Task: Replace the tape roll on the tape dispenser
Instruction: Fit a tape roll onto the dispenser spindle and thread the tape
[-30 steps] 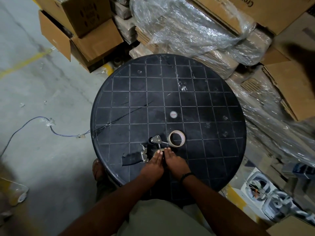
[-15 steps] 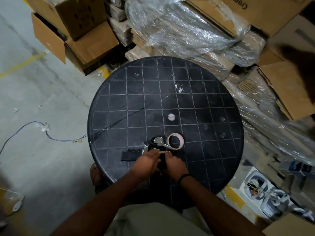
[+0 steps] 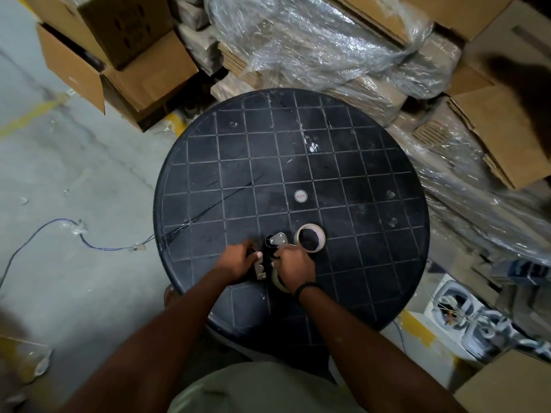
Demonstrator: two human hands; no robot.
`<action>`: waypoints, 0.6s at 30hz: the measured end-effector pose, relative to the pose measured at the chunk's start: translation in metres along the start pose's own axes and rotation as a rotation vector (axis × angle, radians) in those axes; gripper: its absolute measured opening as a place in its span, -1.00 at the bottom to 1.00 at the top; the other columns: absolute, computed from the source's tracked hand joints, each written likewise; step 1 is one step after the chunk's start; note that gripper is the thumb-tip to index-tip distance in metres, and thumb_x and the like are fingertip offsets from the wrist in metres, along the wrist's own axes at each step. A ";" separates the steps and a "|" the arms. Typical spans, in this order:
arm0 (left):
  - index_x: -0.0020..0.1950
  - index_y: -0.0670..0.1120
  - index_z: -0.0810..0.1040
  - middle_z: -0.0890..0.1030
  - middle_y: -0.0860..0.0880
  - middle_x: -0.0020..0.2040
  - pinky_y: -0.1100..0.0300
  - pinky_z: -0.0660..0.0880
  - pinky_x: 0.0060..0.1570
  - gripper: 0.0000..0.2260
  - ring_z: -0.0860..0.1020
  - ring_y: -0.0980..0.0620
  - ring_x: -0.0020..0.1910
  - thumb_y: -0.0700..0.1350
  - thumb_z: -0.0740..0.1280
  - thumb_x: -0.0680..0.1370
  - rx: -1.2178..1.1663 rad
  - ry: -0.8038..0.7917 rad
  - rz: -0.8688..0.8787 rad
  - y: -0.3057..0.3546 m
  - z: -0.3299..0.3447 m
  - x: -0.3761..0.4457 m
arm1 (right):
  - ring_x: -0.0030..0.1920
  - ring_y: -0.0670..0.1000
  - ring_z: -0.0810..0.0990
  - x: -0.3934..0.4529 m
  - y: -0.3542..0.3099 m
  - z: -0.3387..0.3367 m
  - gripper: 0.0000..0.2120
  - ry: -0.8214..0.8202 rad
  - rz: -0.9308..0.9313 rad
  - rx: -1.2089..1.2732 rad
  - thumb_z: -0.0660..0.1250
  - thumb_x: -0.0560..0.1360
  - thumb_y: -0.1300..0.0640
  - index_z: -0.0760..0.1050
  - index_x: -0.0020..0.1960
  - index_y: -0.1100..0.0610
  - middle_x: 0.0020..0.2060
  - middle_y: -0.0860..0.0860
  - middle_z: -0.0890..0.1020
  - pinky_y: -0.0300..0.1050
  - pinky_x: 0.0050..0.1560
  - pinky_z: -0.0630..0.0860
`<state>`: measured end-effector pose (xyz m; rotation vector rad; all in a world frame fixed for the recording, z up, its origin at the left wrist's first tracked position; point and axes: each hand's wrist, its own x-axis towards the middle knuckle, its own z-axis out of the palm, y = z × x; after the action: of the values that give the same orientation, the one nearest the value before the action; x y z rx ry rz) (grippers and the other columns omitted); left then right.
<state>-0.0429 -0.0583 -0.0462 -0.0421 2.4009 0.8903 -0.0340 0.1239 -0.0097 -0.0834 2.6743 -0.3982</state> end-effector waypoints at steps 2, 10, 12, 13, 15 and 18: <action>0.14 0.04 0.56 0.71 -0.09 0.00 0.06 0.56 -0.04 -0.79 0.65 -0.15 0.01 0.08 0.31 0.56 -0.029 0.043 -0.002 -0.002 0.001 -0.009 | 0.08 0.10 0.59 -0.005 0.000 0.004 -0.79 0.023 0.045 0.016 0.38 0.38 0.01 0.61 -0.04 0.09 -0.05 0.02 0.67 -0.05 -0.07 0.59; 0.33 0.04 0.52 0.66 -0.09 0.11 0.02 0.58 -0.02 -0.70 0.60 -0.15 0.11 -0.08 0.26 0.59 0.123 0.290 0.153 0.059 0.027 -0.078 | 0.10 0.09 0.52 -0.029 0.028 0.020 -0.88 0.131 0.016 -0.101 0.37 0.46 0.01 0.62 -0.12 0.05 0.02 -0.09 0.64 -0.09 -0.25 0.56; 0.33 0.00 0.54 0.67 -0.05 0.13 0.05 0.58 0.02 -0.69 0.59 -0.11 0.15 -0.11 0.27 0.58 0.091 0.337 0.237 0.064 0.033 -0.089 | 0.05 0.09 0.54 -0.035 0.038 0.017 -0.84 0.166 0.010 -0.067 0.36 0.47 -0.01 0.60 -0.18 0.07 -0.02 -0.11 0.64 -0.10 -0.31 0.53; 0.31 -0.02 0.56 0.67 -0.03 0.13 0.09 0.56 0.06 -0.69 0.59 -0.08 0.14 -0.13 0.27 0.58 0.062 0.354 0.267 0.064 0.035 -0.091 | -0.01 0.09 0.55 -0.039 0.043 0.014 -0.81 0.203 -0.004 -0.059 0.34 0.48 -0.03 0.60 -0.19 0.06 -0.07 -0.11 0.65 -0.11 -0.33 0.50; 0.27 -0.05 0.60 0.67 -0.02 0.15 0.10 0.53 0.15 -0.71 0.59 -0.03 0.14 -0.17 0.30 0.56 -0.045 0.385 0.277 0.062 0.038 -0.092 | -0.13 0.07 0.56 -0.049 0.052 0.008 -0.74 0.278 -0.024 -0.019 0.24 0.50 -0.07 0.62 -0.20 0.03 -0.16 -0.11 0.66 -0.11 -0.33 0.48; 0.30 -0.01 0.58 0.63 -0.01 0.24 0.03 0.48 0.27 -0.66 0.54 0.00 0.25 -0.13 0.35 0.52 -0.151 0.351 0.271 0.065 0.046 -0.098 | -0.14 0.05 0.57 -0.060 0.064 0.003 -0.79 0.301 -0.001 0.015 0.29 0.50 -0.05 0.64 -0.17 0.00 -0.17 -0.10 0.66 -0.07 -0.27 0.54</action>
<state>0.0481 0.0047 0.0155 0.0780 2.6999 1.2798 0.0220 0.1915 -0.0063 -0.0216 2.9667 -0.4639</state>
